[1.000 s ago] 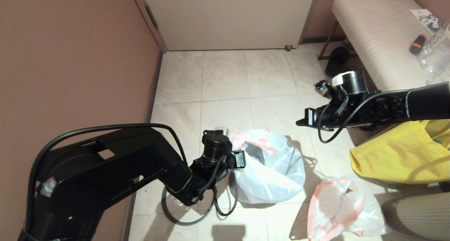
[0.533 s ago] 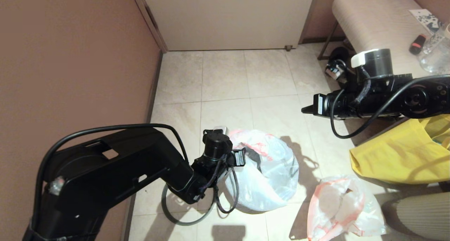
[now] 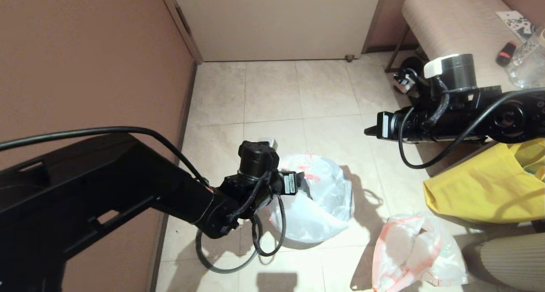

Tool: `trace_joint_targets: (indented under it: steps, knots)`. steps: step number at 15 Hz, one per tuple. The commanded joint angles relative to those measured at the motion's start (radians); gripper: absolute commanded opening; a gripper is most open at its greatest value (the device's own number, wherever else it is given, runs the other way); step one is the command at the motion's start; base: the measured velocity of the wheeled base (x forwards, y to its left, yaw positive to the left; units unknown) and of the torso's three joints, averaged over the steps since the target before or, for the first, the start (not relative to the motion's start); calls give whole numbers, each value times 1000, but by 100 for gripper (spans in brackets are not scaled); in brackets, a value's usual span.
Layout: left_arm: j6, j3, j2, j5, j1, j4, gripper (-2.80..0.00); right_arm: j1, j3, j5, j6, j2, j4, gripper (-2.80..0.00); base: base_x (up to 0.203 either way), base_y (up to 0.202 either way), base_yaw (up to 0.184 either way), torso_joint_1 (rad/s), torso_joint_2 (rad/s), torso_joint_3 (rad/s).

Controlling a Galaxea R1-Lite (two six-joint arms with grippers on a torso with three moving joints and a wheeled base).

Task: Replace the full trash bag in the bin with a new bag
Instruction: Put the new garbage bag on the trash can

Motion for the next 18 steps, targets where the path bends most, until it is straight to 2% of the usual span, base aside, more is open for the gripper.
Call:
trace_joint_targets:
  steps: [1,2,6,8,10,11,13,15,18]
  knots:
    - [-2,-15,-48,2,5,49,0,12,3,0,2,-10,0,-280,0,0,0,0,0,0]
    - [-6,-31,-52,3,5,94,-280,16,3,0,1,-10,2,-280,0,0,0,0,0,0]
    - [-22,-46,-54,5,10,119,-280,20,4,0,1,-7,3,-280,0,0,0,0,0,0]
    - [-28,-77,-29,9,39,162,-280,21,1,0,1,-3,16,-280,0,0,0,0,0,0]
    - [-76,-145,14,11,63,250,-280,21,1,0,1,-2,16,-280,0,0,0,0,0,0]
    - [-114,-176,12,14,65,332,-280,21,1,0,1,-4,16,-280,0,0,0,0,0,0]
    - [-152,-204,-71,12,42,463,-280,21,1,0,1,-5,16,-280,0,0,0,0,0,0]
    - [-169,-242,-84,10,32,566,-280,18,0,-2,1,-3,16,-280,0,0,0,0,0,0]
    - [-180,-341,38,11,34,738,-280,18,-1,-1,1,5,16,-280,0,0,0,0,0,0]
